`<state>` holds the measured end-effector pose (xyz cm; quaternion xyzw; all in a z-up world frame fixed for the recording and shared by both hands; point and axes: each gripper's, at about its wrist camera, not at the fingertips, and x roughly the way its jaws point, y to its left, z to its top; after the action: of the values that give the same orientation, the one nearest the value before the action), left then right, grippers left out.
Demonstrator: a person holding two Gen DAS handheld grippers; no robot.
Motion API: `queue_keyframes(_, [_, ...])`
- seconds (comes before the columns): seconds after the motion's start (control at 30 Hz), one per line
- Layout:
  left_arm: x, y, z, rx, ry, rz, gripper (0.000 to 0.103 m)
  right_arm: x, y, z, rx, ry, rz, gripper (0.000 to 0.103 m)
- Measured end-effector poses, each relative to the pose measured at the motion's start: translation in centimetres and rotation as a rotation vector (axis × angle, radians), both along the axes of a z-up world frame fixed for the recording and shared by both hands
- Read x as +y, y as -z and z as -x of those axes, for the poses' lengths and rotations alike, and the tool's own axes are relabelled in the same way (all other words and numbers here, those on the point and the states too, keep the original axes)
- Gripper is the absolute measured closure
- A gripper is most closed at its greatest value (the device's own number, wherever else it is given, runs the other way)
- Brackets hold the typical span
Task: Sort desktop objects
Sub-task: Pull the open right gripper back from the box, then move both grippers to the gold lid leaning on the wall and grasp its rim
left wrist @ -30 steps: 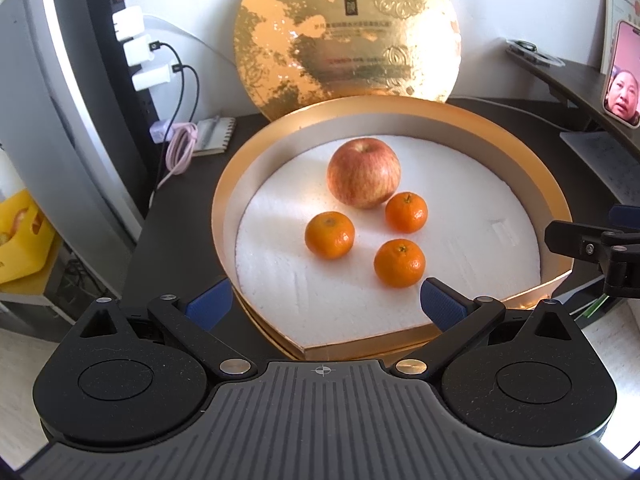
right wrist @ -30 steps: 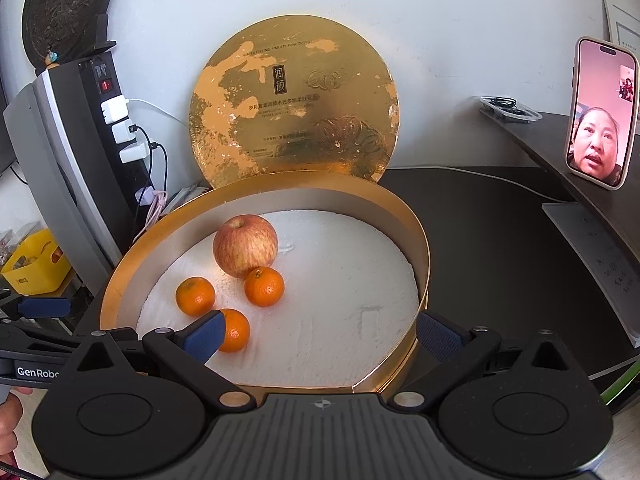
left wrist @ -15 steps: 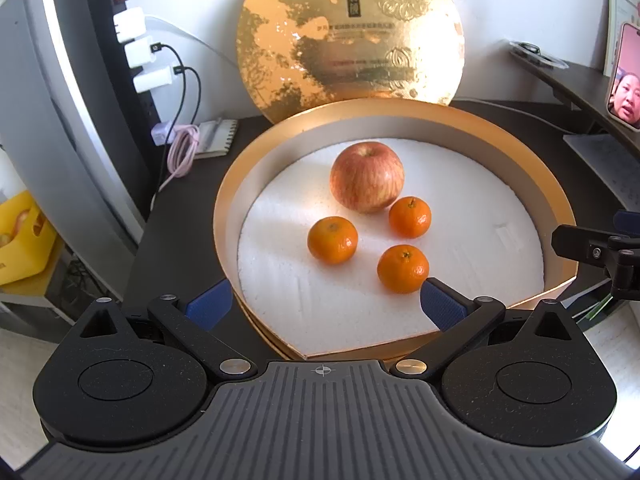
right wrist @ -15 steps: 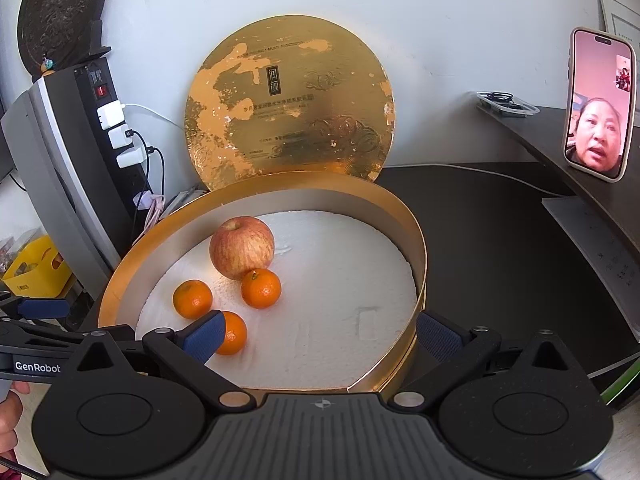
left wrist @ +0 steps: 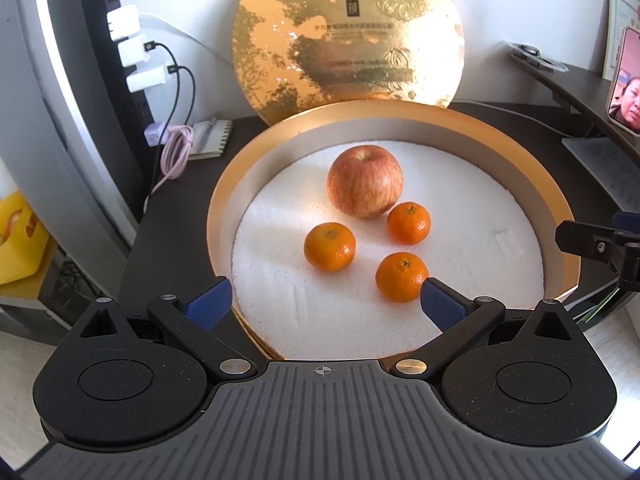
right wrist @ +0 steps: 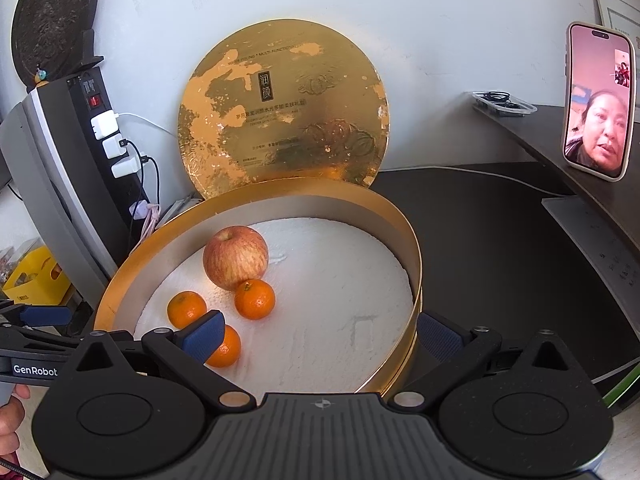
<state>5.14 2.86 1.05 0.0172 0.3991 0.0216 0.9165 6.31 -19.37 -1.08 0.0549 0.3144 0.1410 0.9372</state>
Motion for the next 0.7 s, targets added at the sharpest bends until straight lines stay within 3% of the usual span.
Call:
queue_keyframes(0.53, [-0.1, 0.5, -0.3, 0.032, 0.068, 0.042, 0.0, -0.4, 0.0, 0.0, -0.004, -0.006, 0.016, 0.001])
queue_keyframes(0.7, [0.9, -1.4, -0.6, -0.042, 0.073, 0.064, 0.0, -1.2, -1.9, -0.3, -0.082, -0.003, 0.043, 0.001])
